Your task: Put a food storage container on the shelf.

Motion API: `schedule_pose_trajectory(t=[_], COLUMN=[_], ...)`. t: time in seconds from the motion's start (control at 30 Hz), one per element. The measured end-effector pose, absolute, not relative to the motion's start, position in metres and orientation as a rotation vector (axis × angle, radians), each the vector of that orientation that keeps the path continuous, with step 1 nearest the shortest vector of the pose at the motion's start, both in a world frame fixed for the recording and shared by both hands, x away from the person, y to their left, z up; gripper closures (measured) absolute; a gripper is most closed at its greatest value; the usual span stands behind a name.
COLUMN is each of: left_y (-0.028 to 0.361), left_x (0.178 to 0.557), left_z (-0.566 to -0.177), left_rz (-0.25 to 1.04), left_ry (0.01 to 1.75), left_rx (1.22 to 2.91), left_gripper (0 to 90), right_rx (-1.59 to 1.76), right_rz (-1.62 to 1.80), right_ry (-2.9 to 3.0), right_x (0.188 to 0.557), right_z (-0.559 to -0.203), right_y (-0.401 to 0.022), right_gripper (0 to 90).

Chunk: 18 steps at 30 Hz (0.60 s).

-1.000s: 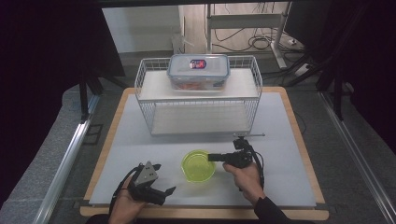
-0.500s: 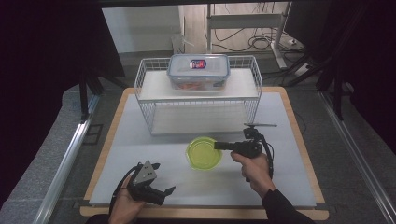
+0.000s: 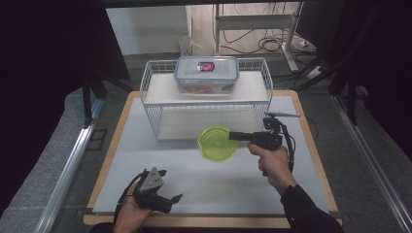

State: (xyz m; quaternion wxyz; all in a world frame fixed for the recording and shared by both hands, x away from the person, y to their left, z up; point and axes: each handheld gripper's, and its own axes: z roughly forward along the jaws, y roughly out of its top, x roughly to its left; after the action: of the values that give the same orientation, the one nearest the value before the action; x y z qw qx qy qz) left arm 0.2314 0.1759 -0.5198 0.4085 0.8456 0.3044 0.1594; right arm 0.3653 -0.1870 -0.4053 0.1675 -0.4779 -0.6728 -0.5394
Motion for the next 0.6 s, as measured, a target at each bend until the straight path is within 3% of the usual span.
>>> schedule_pose_trajectory(t=[0.6], left_y=[0.175], left_x=[0.234], left_z=[-0.523], left_rz=[0.396], left_ry=[0.789], left_rx=[2.148], left_gripper=[1.6], right_rx=[-1.367], right_rz=[-1.585], right_ry=[-1.891], right_x=[0.384], right_z=[-0.348], right_y=[-0.193], right_gripper=[81.3])
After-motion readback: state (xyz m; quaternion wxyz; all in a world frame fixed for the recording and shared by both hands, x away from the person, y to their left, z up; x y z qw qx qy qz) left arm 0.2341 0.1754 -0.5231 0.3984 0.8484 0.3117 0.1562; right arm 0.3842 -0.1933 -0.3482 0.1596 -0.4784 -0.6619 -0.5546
